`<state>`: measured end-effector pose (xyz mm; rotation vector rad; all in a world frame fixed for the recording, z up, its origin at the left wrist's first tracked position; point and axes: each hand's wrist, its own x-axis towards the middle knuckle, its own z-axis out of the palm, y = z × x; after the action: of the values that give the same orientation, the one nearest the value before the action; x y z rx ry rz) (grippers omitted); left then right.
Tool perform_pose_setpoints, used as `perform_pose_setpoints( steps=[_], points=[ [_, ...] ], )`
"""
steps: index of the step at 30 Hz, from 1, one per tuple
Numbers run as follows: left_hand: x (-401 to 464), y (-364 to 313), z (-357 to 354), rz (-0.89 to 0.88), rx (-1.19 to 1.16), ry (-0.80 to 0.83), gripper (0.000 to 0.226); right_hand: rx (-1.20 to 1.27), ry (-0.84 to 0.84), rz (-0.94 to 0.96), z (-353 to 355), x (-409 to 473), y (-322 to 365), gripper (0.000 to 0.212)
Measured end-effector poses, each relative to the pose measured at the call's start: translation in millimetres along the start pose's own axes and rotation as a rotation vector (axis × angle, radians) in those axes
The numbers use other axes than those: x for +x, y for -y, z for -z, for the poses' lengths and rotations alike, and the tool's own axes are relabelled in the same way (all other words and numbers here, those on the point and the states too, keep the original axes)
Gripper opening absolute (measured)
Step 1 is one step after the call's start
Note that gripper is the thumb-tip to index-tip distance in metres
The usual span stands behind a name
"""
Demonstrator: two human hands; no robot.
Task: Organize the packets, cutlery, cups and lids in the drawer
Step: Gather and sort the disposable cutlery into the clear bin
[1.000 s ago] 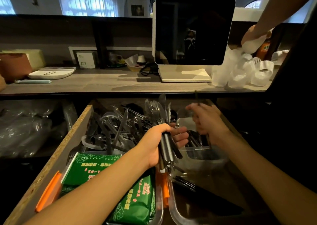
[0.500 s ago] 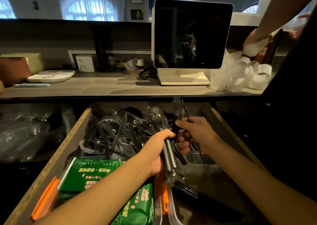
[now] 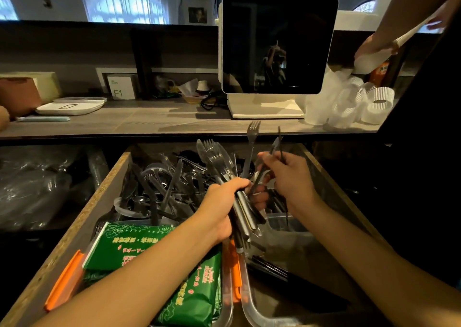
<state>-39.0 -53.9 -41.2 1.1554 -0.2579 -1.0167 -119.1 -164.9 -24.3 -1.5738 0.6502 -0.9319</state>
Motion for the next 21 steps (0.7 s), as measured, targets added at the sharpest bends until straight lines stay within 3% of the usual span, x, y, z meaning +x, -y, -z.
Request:
perform_pose_setpoints(
  steps=[3, 5, 8, 13, 16, 19, 21],
  points=[
    [-1.2, -4.8, 3.0, 0.017, -0.090, 0.005, 0.026, 0.100, -0.159, -0.001, 15.7, 8.0, 11.8, 0.015],
    [-0.6, -8.8, 4.8, 0.017, -0.132, -0.012, 0.030, 0.031, -0.144, -0.014, 31.8, 14.5, 17.3, 0.018],
    [-0.8, -16.5, 6.2, -0.001, -0.194, -0.068, 0.021, -0.269, 0.142, -0.018, 48.5, 18.7, 18.6, 0.021],
    [-4.1, -21.1, 7.3, -0.029, -0.211, -0.041, 0.013, -0.625, 0.562, -0.250, 45.3, 12.2, 16.3, 0.027],
    [-4.7, -18.9, 7.6, -0.052, -0.212, -0.032, 0.037, -0.633, 0.498, -0.233, 41.5, 11.1, 16.2, 0.041],
    [-8.0, -16.5, 4.8, -0.045, -0.198, 0.006, 0.025, -0.477, 0.391, -0.196, 41.6, 12.7, 17.9, 0.040],
    [-9.7, -14.7, 2.0, -0.035, -0.180, 0.025, 0.022, -0.467, 0.471, -0.189, 40.8, 11.0, 17.4, 0.031]
  ],
)
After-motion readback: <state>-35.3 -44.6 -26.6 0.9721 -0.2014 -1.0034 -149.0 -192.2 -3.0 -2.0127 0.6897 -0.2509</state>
